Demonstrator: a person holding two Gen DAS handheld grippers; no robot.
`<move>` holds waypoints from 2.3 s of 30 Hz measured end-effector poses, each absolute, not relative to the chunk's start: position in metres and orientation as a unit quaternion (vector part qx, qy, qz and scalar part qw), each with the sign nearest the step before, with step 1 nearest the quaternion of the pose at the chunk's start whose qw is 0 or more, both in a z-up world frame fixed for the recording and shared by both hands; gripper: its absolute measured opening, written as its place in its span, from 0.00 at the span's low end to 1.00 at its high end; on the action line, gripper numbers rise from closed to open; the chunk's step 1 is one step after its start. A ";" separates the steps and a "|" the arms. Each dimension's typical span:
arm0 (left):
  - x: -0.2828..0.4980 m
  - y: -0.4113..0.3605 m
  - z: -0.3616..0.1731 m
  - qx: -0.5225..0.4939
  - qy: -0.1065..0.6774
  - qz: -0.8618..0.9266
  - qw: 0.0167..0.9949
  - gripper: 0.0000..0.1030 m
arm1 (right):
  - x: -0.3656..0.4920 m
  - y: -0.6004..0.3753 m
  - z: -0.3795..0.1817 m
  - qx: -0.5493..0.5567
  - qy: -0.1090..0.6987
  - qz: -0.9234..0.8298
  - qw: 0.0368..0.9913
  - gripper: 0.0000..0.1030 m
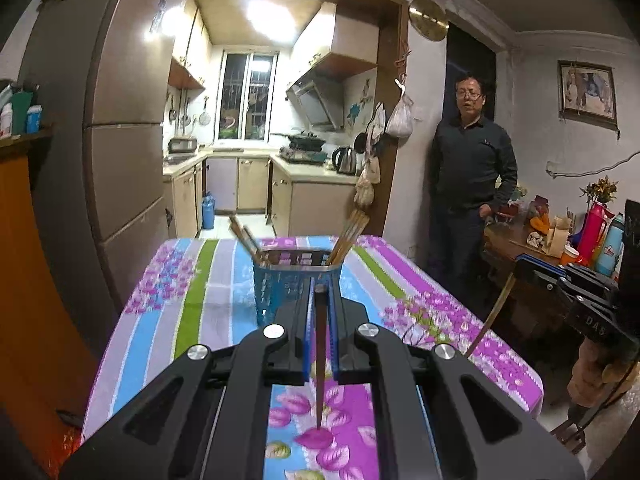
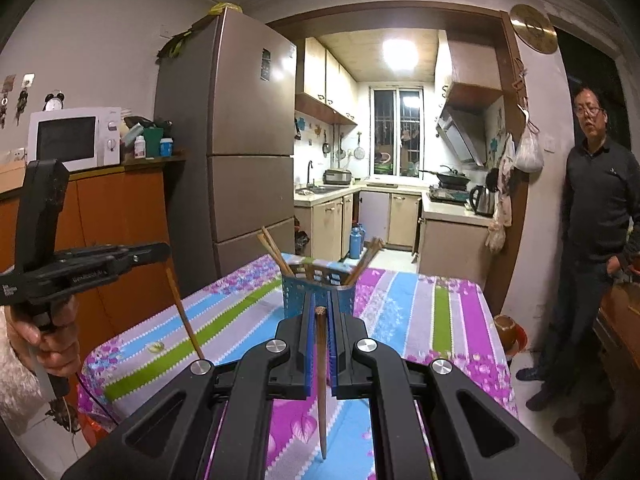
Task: Organize utensils
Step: 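Lift both held chopsticks upright and carry them toward the blue holder, then lower both held chopsticks into the blue utensil holder, then open the left tool releasing its chopstick while the right tool releases its own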
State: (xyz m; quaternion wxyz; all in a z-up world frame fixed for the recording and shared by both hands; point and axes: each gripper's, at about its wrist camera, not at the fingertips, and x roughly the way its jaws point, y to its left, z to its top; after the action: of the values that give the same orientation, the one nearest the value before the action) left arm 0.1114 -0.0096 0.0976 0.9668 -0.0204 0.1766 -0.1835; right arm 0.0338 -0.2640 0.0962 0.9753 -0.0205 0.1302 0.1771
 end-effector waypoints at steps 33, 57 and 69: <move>0.325 -0.048 0.117 -0.017 0.086 -0.140 0.986 0.05 | 0.269 -0.206 0.136 0.060 0.048 0.111 0.991 0.07; 0.321 -0.033 0.095 0.016 0.103 -0.054 0.993 0.58 | 0.283 -0.211 0.106 0.079 0.091 0.099 0.988 0.08; 0.268 -0.034 0.102 0.031 0.079 0.030 0.996 0.65 | 0.225 -0.227 0.104 0.090 0.091 0.123 0.984 0.24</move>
State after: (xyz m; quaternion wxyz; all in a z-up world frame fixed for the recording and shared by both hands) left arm 0.2684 -0.0336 0.1024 0.9959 0.0307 0.0793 0.0298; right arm 0.2249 -0.2269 0.1040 0.9841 0.0900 0.0910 0.1228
